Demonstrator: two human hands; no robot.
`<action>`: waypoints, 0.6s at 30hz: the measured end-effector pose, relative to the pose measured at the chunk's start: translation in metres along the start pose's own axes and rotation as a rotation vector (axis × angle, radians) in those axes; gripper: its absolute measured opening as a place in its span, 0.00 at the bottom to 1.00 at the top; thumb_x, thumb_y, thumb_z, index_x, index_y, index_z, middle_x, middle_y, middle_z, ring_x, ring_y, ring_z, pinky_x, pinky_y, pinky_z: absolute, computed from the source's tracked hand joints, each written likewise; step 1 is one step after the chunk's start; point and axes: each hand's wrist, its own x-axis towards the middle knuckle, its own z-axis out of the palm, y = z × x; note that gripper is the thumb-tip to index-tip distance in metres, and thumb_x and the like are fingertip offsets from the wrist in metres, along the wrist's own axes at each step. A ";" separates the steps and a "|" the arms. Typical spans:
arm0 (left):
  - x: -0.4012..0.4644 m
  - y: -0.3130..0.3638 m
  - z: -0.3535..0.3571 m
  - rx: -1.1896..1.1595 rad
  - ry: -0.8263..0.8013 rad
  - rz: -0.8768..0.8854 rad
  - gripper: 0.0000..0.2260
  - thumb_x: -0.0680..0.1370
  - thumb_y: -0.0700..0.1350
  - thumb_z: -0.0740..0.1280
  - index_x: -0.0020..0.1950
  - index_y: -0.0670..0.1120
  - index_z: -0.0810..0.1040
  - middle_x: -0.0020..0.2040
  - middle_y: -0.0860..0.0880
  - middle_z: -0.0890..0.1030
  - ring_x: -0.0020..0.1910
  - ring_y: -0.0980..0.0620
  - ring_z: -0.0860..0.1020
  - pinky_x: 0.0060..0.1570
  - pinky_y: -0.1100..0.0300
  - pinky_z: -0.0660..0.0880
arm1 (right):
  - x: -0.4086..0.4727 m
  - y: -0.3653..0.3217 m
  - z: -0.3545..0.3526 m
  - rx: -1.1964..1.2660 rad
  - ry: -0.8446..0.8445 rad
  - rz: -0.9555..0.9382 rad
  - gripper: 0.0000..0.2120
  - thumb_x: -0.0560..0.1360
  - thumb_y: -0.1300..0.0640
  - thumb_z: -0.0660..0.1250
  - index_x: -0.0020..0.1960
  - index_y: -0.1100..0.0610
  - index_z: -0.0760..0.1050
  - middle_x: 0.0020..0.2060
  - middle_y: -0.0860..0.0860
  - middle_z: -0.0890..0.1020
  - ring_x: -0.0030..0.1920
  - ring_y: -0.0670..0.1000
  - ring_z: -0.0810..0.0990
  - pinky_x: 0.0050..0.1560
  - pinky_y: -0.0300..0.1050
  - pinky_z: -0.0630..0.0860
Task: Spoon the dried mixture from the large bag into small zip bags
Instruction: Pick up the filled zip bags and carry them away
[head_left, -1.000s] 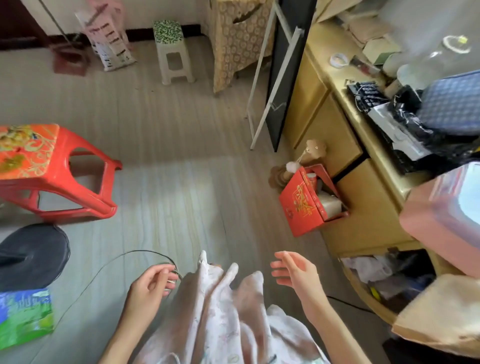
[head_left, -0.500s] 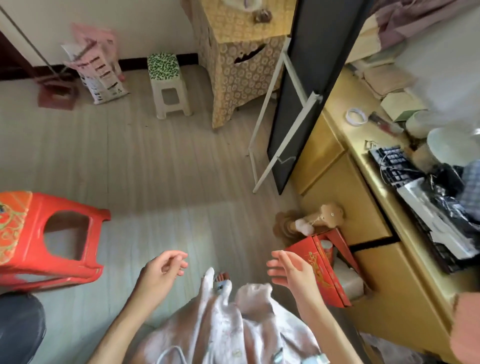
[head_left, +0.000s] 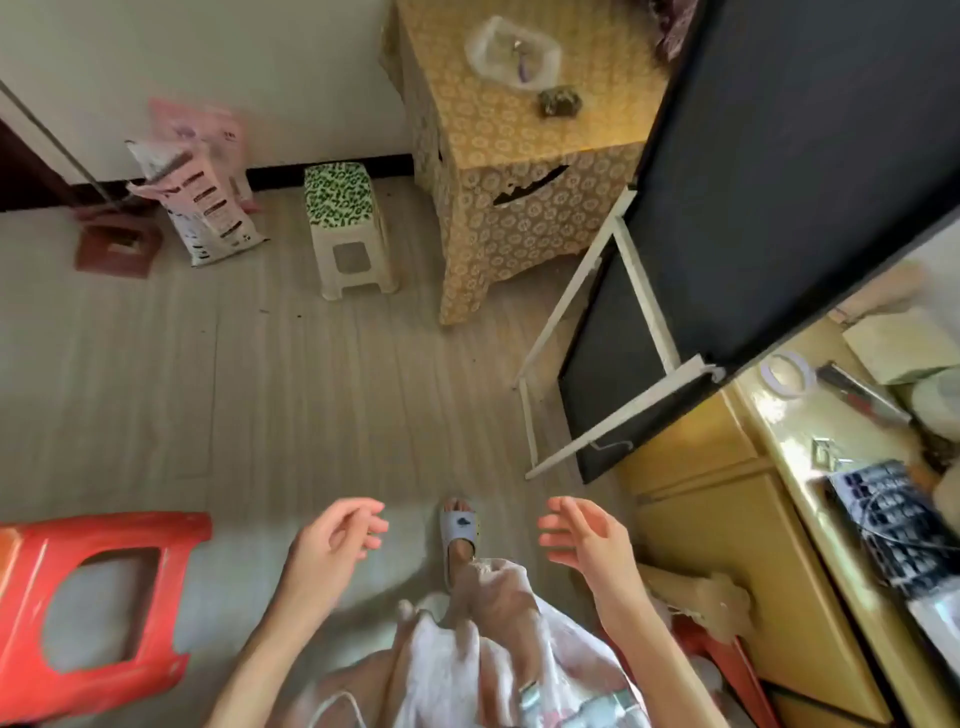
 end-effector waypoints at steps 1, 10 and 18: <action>0.018 0.007 0.000 -0.014 0.016 -0.010 0.11 0.79 0.34 0.59 0.43 0.45 0.77 0.37 0.45 0.81 0.35 0.48 0.77 0.33 0.69 0.73 | 0.016 -0.016 0.006 -0.004 -0.004 -0.004 0.10 0.80 0.57 0.60 0.45 0.58 0.79 0.32 0.51 0.82 0.34 0.51 0.79 0.35 0.40 0.78; 0.167 0.065 -0.017 -0.003 0.104 -0.043 0.09 0.79 0.35 0.59 0.45 0.44 0.77 0.38 0.46 0.81 0.31 0.60 0.80 0.35 0.72 0.74 | 0.133 -0.142 0.061 0.008 -0.074 0.063 0.09 0.79 0.64 0.60 0.43 0.61 0.77 0.30 0.51 0.79 0.28 0.48 0.76 0.30 0.37 0.72; 0.281 0.105 -0.020 0.020 0.048 -0.095 0.11 0.80 0.37 0.59 0.43 0.47 0.78 0.38 0.45 0.82 0.38 0.44 0.80 0.32 0.68 0.76 | 0.225 -0.198 0.099 -0.069 -0.014 0.064 0.09 0.79 0.60 0.61 0.46 0.59 0.79 0.35 0.52 0.83 0.31 0.44 0.80 0.33 0.38 0.76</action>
